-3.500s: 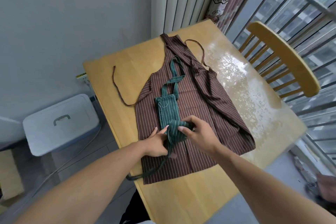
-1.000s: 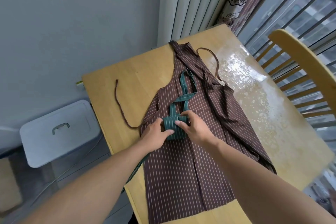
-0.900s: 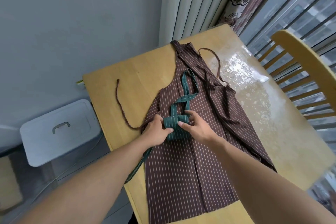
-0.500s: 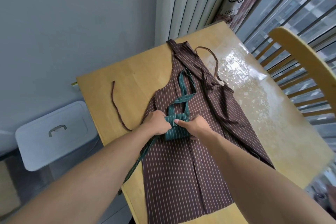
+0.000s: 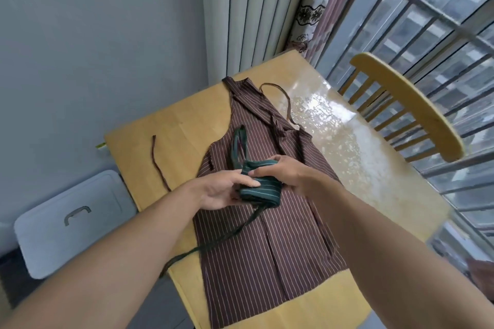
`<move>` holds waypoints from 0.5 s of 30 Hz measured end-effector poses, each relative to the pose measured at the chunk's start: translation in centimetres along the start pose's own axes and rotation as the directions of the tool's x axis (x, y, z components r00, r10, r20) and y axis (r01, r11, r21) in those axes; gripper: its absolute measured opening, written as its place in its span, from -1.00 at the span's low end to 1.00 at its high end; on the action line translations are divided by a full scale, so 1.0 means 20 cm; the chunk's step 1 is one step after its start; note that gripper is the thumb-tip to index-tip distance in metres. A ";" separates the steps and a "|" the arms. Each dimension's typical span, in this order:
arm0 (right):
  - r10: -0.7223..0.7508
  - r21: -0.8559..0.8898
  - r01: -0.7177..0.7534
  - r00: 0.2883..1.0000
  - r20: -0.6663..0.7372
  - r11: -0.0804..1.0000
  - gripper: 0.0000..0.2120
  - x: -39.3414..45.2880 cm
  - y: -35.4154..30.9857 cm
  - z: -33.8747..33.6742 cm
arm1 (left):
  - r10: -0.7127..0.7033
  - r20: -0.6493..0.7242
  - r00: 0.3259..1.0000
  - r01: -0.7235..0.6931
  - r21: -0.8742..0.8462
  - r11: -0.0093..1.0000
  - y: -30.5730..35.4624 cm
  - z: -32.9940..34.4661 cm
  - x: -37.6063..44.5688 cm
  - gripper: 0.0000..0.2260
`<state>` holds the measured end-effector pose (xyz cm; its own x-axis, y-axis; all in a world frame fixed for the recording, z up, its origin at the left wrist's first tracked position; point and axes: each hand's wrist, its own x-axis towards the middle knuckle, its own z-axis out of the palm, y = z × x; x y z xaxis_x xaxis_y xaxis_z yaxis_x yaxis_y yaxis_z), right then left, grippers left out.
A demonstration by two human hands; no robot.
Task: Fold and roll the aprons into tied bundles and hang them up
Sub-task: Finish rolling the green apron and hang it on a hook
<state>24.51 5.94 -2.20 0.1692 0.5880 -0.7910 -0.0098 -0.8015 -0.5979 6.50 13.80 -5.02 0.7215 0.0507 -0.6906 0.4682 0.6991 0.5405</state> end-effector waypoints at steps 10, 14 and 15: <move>-0.230 0.075 0.275 0.902 -0.366 0.959 -0.49 -0.54 0.07 -0.09 | 0.106 -0.154 0.982 -0.142 -0.243 0.960 0.03 0.46 -0.22 -0.57; -0.392 0.032 0.449 0.811 -0.434 0.893 -0.42 -0.68 0.33 -0.03 | 0.154 -0.303 0.940 -0.257 -0.338 0.905 -0.01 0.58 -0.27 -0.54; -0.429 0.021 0.477 0.809 -0.402 0.879 -0.47 -0.70 0.39 0.00 | 0.155 -0.334 0.930 -0.277 -0.359 0.891 -0.02 0.60 -0.28 -0.55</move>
<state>22.06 -8.59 4.27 0.5371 0.7759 -0.3309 0.0517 -0.4219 -0.9052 8.39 4.76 4.39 0.5727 0.3937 -0.7190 0.0343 0.8649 0.5008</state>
